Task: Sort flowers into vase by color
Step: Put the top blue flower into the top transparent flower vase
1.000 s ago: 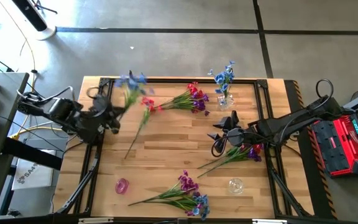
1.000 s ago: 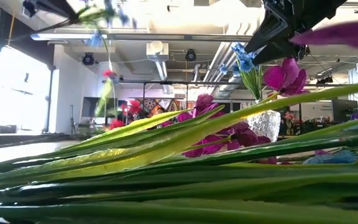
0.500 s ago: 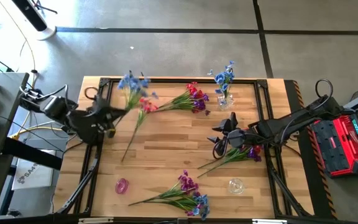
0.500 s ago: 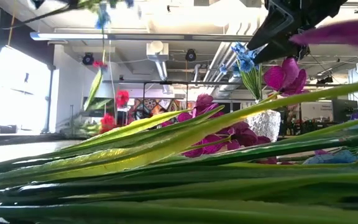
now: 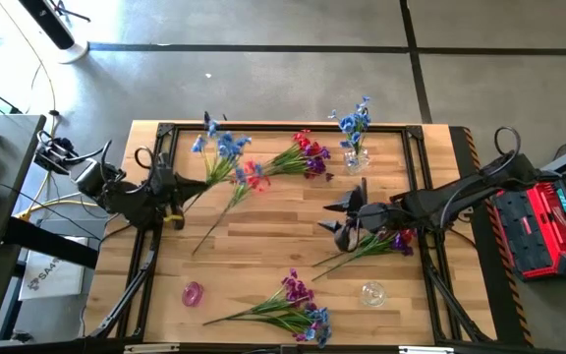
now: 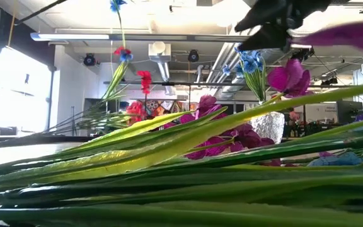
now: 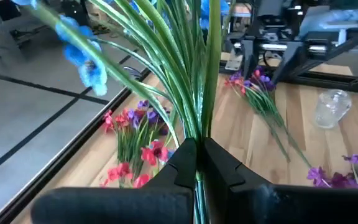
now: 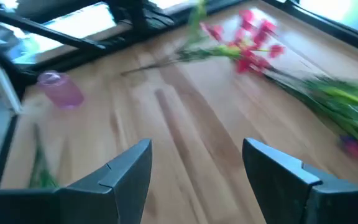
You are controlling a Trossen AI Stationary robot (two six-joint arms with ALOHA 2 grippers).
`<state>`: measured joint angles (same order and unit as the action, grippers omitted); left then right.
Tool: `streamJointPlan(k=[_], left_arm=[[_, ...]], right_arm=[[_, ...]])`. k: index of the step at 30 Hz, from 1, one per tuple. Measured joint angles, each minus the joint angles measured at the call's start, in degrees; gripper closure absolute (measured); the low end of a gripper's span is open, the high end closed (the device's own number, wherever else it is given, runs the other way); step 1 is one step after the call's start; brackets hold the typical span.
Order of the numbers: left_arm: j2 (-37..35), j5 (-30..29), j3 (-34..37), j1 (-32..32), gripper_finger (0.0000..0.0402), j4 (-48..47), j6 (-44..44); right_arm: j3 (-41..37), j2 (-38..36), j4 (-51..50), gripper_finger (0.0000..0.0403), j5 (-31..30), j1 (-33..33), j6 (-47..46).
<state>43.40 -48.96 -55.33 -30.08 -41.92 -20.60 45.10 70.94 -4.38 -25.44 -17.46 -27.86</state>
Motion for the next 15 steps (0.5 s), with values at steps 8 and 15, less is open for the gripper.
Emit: streamJointPlan(k=[8,15], left_arm=[[1.94,2.81,0.02,-1.79,0.0401,-0.07,-2.82],[2.08,6.55,0.02,-2.02,0.0401,1.73,-5.61]], right_arm=[[0.58,13.49,16.44,0.0165,-2.23,0.93,15.22],[7.83,26.10,19.98,0.0165,-4.31,1.61,24.21]])
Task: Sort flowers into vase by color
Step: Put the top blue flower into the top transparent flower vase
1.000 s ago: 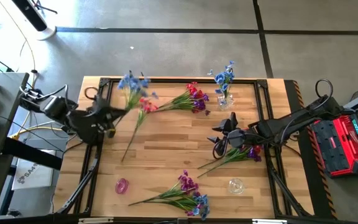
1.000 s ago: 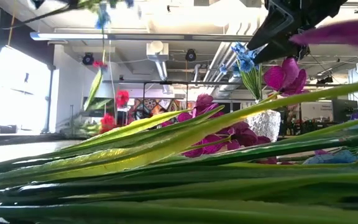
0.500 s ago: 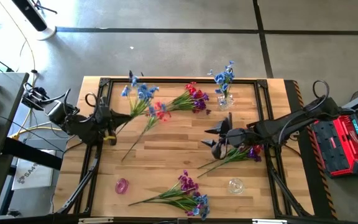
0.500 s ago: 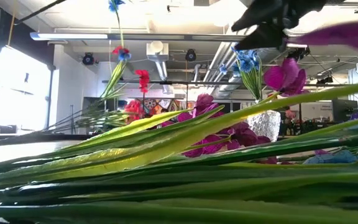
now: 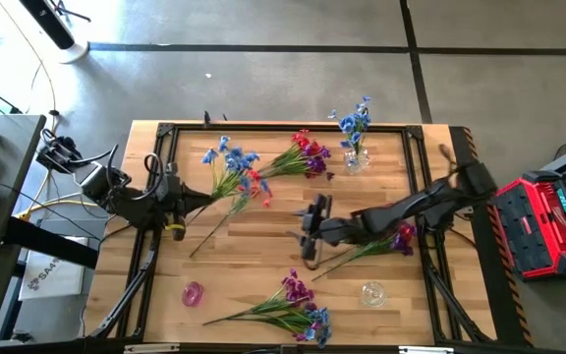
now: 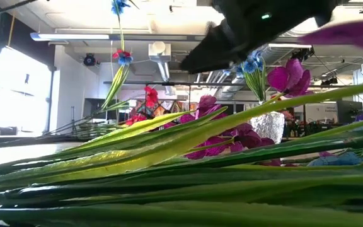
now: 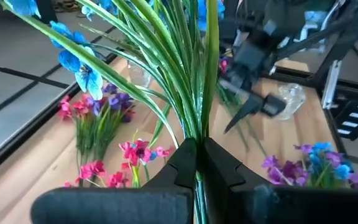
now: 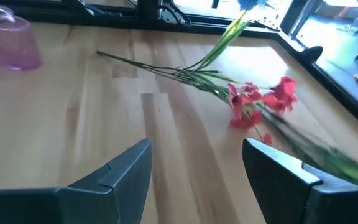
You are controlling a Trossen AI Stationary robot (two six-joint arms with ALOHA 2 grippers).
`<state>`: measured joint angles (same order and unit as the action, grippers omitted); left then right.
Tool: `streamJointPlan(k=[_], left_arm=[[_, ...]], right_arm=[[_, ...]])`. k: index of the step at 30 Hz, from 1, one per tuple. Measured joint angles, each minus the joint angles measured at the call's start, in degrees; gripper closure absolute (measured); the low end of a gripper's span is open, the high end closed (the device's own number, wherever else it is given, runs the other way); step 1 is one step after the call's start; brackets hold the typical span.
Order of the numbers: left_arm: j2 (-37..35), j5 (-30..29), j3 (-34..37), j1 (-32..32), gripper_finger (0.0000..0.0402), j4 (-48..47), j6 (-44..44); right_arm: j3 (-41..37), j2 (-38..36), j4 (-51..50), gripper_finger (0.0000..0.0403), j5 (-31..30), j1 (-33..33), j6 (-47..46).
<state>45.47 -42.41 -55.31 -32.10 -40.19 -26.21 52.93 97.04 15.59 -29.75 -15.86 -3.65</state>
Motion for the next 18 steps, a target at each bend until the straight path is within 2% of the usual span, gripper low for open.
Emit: streamJointPlan(k=[6,9,13,18], left_arm=[[0.00,0.32,0.00,-0.89,0.0401,0.03,-1.18],[0.00,0.31,0.00,-1.39,0.0401,0.05,-2.27],[0.00,0.31,0.00,-2.10,0.0401,0.05,-3.38],[0.00,0.28,0.00,-3.00,0.0401,0.13,-4.12]], right_arm=[[11.48,10.78,-3.15,0.0165,-9.64,0.16,10.08],[16.29,15.11,-4.30,0.0173,-11.18,0.30,15.85],[21.45,20.25,-5.27,0.0210,-10.53,1.31,20.73],[26.34,23.03,-5.62,0.0272,-10.30,2.70,24.70]])
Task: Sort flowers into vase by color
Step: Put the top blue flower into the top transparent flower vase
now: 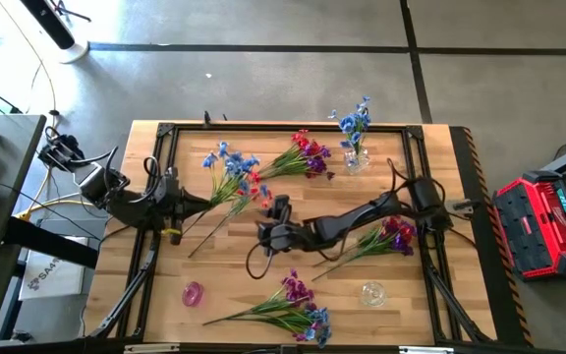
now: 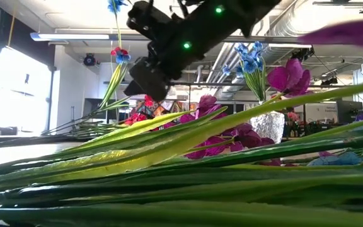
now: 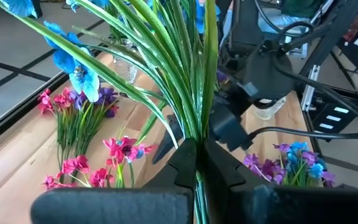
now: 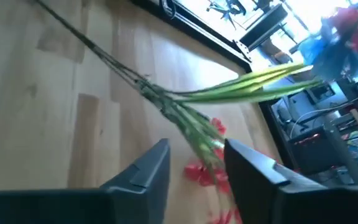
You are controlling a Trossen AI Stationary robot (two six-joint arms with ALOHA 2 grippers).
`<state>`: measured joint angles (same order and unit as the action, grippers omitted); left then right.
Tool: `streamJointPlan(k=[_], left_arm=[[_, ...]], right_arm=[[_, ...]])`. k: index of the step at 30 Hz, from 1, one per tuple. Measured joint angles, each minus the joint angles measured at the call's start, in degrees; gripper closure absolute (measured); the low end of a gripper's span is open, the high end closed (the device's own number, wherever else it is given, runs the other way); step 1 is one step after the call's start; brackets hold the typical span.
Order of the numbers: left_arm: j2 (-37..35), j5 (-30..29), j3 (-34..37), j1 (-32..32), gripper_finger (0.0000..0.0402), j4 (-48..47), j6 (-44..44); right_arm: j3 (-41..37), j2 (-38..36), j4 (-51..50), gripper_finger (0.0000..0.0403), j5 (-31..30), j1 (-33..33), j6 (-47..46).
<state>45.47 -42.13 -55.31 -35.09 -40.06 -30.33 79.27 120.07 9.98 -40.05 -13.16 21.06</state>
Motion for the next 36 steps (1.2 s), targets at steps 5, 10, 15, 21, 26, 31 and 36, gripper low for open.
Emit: streamJointPlan(k=[5,10,15,21,26,31,36], left_arm=[[0.00,0.01,0.00,-0.84,0.0401,0.18,-0.65],[0.00,0.00,0.00,-1.71,0.0401,0.12,-1.00],[0.00,-0.05,0.00,-1.90,0.0401,0.12,-1.00],[0.00,-0.41,0.00,-1.88,0.0401,0.08,-1.00],[-0.03,-0.68,0.00,-1.88,0.0401,-0.04,-1.00],[-1.73,-5.83,-0.46,-1.88,0.0401,-0.95,-0.47],[-4.69,-13.90,-4.13,-1.88,0.0401,-0.63,3.39]], right_arm=[[1.39,0.26,-2.55,0.0308,3.71,2.24,0.19],[1.39,0.28,-5.69,0.0313,5.07,4.38,-1.35],[1.39,0.28,-7.77,0.0316,7.65,5.32,-2.16],[1.39,0.28,-8.17,0.0382,10.84,5.43,-3.19],[1.39,0.28,-8.89,0.0399,13.54,5.44,-4.68],[1.39,0.28,-12.05,0.0402,18.90,5.75,-8.49],[1.37,0.31,-15.69,0.0402,21.00,6.04,-12.09]])
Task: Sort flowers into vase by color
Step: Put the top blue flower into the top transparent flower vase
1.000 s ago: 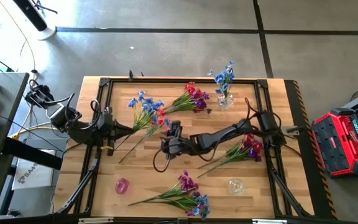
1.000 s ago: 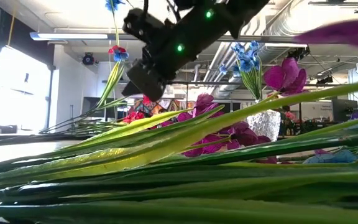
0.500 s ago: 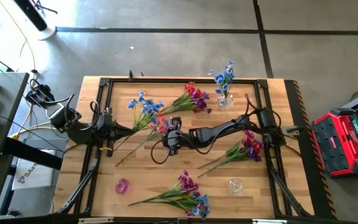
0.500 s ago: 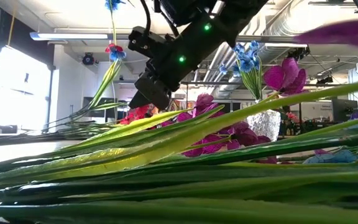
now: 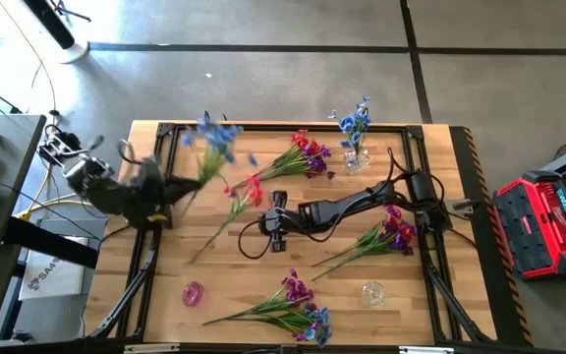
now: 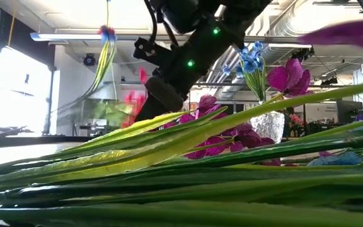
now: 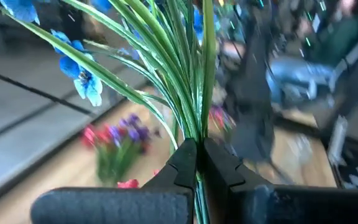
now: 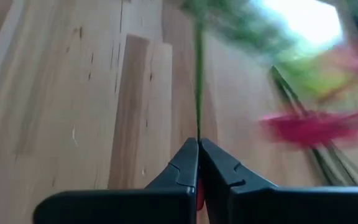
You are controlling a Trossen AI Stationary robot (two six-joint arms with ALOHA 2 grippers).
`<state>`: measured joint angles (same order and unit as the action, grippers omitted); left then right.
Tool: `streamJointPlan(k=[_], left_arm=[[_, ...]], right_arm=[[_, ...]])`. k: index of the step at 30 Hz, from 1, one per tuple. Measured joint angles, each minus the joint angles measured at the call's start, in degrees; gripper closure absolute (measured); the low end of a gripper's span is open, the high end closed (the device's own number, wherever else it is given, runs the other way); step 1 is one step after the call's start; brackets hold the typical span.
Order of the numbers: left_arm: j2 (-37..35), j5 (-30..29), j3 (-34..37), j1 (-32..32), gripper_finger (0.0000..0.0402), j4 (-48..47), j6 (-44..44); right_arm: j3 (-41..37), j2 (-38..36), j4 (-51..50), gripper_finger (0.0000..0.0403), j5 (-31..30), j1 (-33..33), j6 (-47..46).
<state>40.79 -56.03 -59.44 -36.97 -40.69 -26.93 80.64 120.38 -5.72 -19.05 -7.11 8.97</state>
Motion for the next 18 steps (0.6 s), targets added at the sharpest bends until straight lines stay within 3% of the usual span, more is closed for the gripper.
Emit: streamJointPlan(k=[4,9,14,18], left_arm=[[-2.02,-3.38,-3.67,0.00,0.0401,0.43,4.34],[-3.90,-3.33,-8.21,0.00,0.0401,2.07,8.67],[-4.44,3.68,-11.84,0.00,0.0401,2.10,9.59],[-4.05,4.46,-12.66,0.00,0.0401,1.81,10.08]], right_arm=[[0.00,0.78,-0.92,0.0403,1.88,-0.04,-1.35],[-0.02,4.64,0.32,0.0403,3.62,-0.47,-1.65],[0.00,6.56,3.47,0.0403,2.76,-0.67,-2.92],[-0.02,6.86,7.48,0.0403,2.07,-0.63,-2.90]])
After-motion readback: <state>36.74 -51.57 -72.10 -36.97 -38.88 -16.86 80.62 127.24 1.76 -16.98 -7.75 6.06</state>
